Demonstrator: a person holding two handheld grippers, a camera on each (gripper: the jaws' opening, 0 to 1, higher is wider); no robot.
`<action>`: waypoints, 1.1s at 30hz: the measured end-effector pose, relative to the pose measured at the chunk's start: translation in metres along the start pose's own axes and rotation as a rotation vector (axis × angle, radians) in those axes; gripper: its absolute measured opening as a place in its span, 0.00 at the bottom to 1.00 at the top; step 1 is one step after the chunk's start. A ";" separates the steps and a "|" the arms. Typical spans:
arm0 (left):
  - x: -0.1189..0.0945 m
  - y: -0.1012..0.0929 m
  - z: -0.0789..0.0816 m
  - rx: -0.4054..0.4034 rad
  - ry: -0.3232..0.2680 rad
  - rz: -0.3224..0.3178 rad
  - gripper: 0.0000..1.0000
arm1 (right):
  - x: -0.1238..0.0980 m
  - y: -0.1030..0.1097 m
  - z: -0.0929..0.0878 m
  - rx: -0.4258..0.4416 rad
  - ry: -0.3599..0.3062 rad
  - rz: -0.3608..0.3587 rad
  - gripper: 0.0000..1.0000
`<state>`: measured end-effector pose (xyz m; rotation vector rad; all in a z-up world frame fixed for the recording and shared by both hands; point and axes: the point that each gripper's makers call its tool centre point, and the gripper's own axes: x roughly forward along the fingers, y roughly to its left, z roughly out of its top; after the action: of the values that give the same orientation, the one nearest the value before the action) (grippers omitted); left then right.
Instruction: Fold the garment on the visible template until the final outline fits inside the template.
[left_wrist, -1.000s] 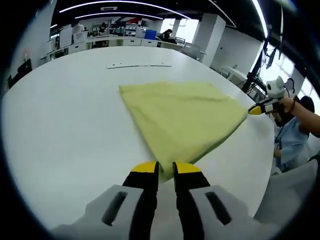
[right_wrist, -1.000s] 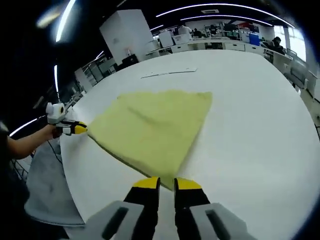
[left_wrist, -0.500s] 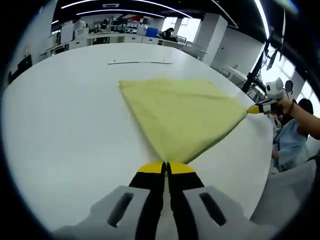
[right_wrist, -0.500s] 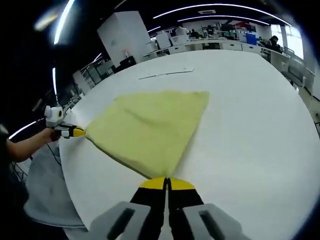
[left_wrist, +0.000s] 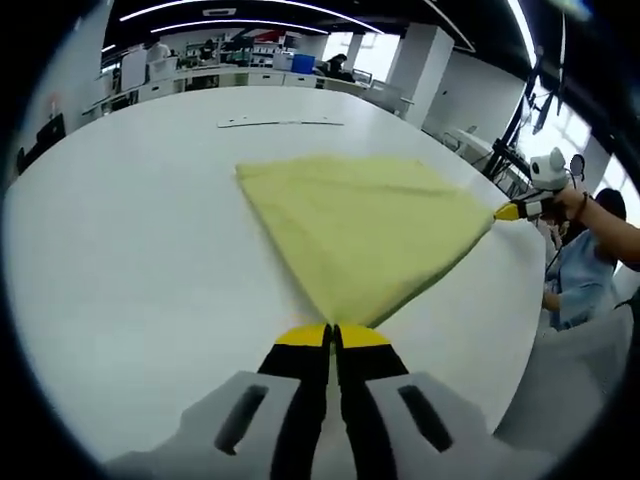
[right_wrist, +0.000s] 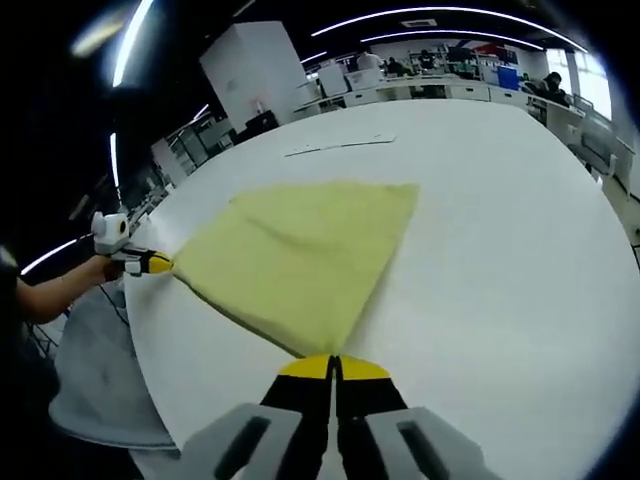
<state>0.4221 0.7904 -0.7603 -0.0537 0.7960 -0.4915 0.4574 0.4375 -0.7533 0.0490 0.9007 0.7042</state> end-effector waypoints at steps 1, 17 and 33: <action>0.000 0.000 -0.001 0.001 0.001 -0.002 0.00 | 0.000 0.000 0.000 -0.001 -0.001 -0.001 0.00; -0.003 0.000 -0.003 -0.009 -0.004 -0.007 0.00 | 0.000 -0.002 -0.004 -0.046 0.002 -0.010 0.00; -0.024 0.005 0.013 0.008 -0.085 0.049 0.60 | -0.008 0.012 0.014 -0.145 -0.023 -0.032 0.57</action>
<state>0.4192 0.8039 -0.7364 -0.0471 0.7100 -0.4437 0.4577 0.4457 -0.7347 -0.0865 0.8249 0.7357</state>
